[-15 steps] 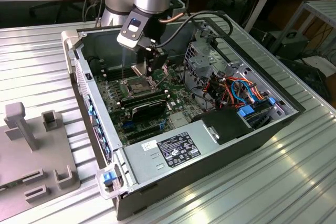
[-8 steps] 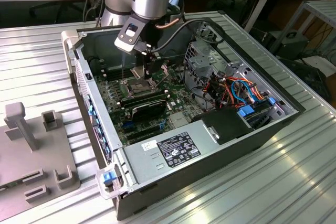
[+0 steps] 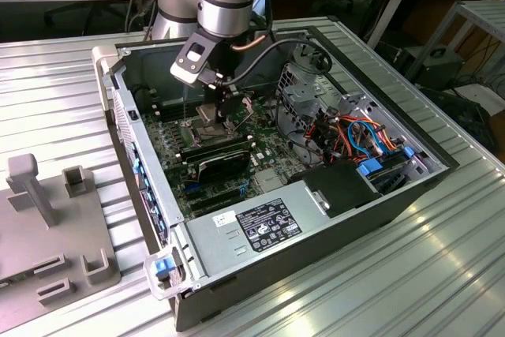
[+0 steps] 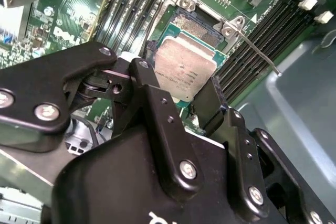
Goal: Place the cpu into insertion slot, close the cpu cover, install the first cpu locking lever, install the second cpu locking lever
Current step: 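Place the cpu into insertion slot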
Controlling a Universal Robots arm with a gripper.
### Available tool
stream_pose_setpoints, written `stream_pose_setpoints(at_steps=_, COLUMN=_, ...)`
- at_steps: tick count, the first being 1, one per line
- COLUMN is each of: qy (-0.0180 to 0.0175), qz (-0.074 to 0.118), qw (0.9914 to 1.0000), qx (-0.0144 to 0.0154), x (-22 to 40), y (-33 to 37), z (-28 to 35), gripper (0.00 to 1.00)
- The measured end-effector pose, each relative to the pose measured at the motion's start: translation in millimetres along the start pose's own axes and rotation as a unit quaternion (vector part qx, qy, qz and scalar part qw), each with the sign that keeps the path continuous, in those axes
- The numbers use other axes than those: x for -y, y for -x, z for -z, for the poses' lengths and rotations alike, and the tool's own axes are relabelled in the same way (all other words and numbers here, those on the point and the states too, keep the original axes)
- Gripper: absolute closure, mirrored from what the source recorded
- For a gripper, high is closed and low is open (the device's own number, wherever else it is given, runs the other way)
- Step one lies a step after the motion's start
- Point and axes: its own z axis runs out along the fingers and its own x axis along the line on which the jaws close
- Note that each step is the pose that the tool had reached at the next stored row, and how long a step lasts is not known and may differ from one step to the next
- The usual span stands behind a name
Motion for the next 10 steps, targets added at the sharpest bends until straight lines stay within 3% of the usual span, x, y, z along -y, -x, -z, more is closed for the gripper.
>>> stream_pose_setpoints(at_steps=3, qy=-0.0002, qz=-0.014, qw=0.99991, qx=0.0005, x=0.0, y=-0.5, z=-5.5, gripper=0.45)
stream_pose_setpoints(at_steps=6, qy=-0.0002, qz=-0.014, qw=0.99989, qx=0.0005, x=0.1, y=-2.4, z=-10.2, gripper=0.45)
stream_pose_setpoints(at_steps=10, qy=0.0001, qz=0.001, qw=1.00000, qx=-0.0001, x=0.3, y=-4.2, z=-16.2, gripper=0.45)
